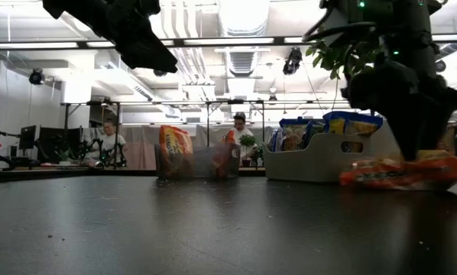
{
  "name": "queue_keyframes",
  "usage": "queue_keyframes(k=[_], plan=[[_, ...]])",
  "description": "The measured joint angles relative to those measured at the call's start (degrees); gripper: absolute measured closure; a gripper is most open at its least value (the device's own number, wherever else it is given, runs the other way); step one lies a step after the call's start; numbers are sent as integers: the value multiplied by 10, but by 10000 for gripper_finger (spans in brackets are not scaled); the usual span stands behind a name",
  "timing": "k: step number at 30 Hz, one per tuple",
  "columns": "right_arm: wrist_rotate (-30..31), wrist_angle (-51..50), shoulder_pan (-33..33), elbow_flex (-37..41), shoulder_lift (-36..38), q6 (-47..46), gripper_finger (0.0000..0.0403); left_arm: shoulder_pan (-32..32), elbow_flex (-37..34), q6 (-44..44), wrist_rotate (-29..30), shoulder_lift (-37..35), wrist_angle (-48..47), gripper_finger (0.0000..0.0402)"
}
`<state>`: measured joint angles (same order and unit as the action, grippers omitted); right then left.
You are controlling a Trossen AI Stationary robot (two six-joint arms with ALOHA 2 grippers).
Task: Sort Maruchan noodles
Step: Put the orange noodle pack into the black bin
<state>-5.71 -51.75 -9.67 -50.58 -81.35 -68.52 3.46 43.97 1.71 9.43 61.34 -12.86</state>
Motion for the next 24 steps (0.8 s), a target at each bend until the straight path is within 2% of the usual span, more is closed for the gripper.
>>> queue_keyframes(k=[6, 12, 15, 19, 24], plan=[[54, 41, 0, -25, -6, 5, 271, -18, 0, 3, 0, 0, 1, 208], [60, 172, 0, -25, -22, 37, 352, -45, -2, 16, 0, 0, 14, 208], [59, 272, 2, -25, -46, 69, 381, -64, -9, 20, 0, 0, 50, 208], [53, 407, 7, -32, -78, 126, 393, -87, -19, 19, 0, 1, 83, 208], [43, 415, 23, -79, -113, 185, 394, -105, -31, 19, 0, 3, 95, 208]])
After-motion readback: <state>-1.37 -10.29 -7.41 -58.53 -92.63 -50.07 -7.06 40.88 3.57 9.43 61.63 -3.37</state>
